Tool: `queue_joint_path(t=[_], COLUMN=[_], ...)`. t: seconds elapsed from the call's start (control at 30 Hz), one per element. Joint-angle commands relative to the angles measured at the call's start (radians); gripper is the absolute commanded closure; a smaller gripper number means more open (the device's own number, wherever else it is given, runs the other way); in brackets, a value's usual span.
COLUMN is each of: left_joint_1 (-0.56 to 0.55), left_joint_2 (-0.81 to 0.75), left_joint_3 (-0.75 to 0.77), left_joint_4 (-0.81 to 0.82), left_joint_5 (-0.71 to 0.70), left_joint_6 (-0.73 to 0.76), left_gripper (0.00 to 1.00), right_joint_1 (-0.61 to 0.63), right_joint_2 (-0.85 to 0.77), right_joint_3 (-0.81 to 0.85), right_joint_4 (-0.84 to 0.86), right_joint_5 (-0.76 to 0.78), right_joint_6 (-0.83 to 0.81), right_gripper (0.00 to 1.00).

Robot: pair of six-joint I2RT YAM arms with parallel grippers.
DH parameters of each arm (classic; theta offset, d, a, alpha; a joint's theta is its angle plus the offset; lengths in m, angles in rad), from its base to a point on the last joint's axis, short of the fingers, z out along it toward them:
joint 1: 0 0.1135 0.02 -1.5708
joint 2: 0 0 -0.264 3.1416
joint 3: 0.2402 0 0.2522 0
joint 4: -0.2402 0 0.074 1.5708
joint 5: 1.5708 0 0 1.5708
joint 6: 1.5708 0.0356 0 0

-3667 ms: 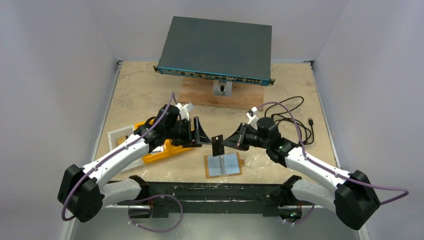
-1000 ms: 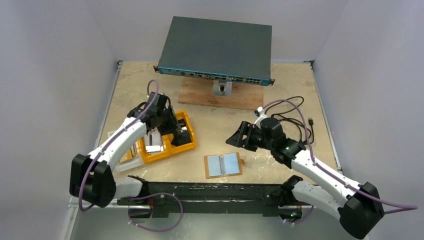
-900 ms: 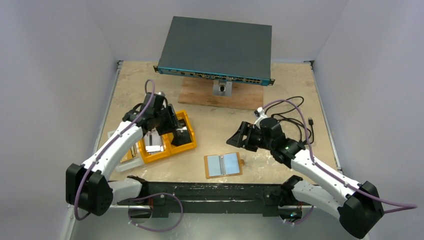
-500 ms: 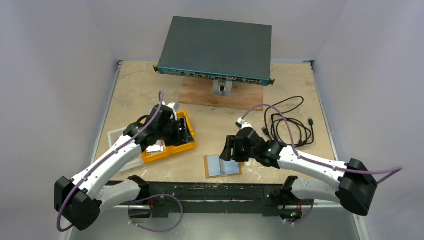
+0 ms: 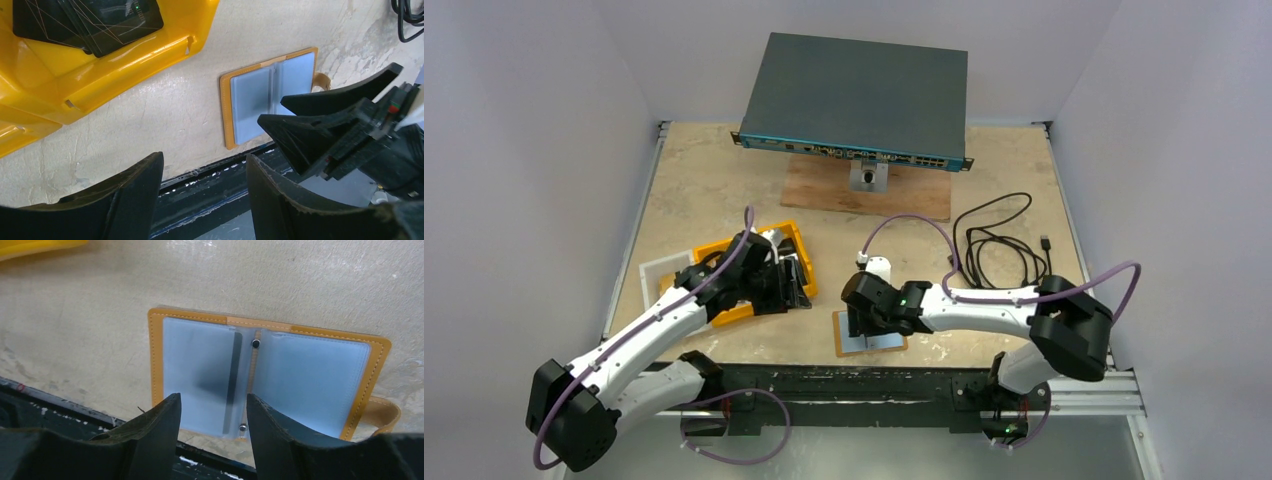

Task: Take the credit cards out of the card holder
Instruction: Remove the credit card from the card holder.

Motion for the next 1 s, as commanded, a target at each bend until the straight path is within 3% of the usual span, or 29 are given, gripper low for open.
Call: queue_joint_path(t=[0.0, 0.23, 0.47, 0.8, 0.97], left_joint_1=[-0.002, -0.005, -0.058, -0.174, -0.193], left_joint_2=[-0.034, -0.04, 0.009, 0.189, 0.286], left_joint_3=[-0.021, -0.047, -0.052, -0.033, -0.03], left_joint_4=[0.047, 0.072, 0.116, 0.289, 0.362], left_joint_5=[0.021, 0.042, 0.056, 0.104, 0.116], left_joint_6=[-0.018, -0.027, -0.043, -0.109, -0.13], left_gripper=[0.39, 0.4, 0.43, 0.51, 0.56], right_joint_1=[0.01, 0.01, 0.009, -0.014, -0.037], right_joint_2=[0.048, 0.126, 0.1, 0.044, 0.02], right_joint_3=[0.037, 0.033, -0.051, -0.179, -0.234], right_joint_4=[-0.028, -0.002, 0.078, 0.236, 0.295], right_joint_5=[0.067, 0.047, -0.03, -0.136, -0.171], right_joint_6=[0.035, 0.039, 0.079, 0.105, 0.11], right_gripper=[0.5, 0.54, 0.71, 0.91, 0.95])
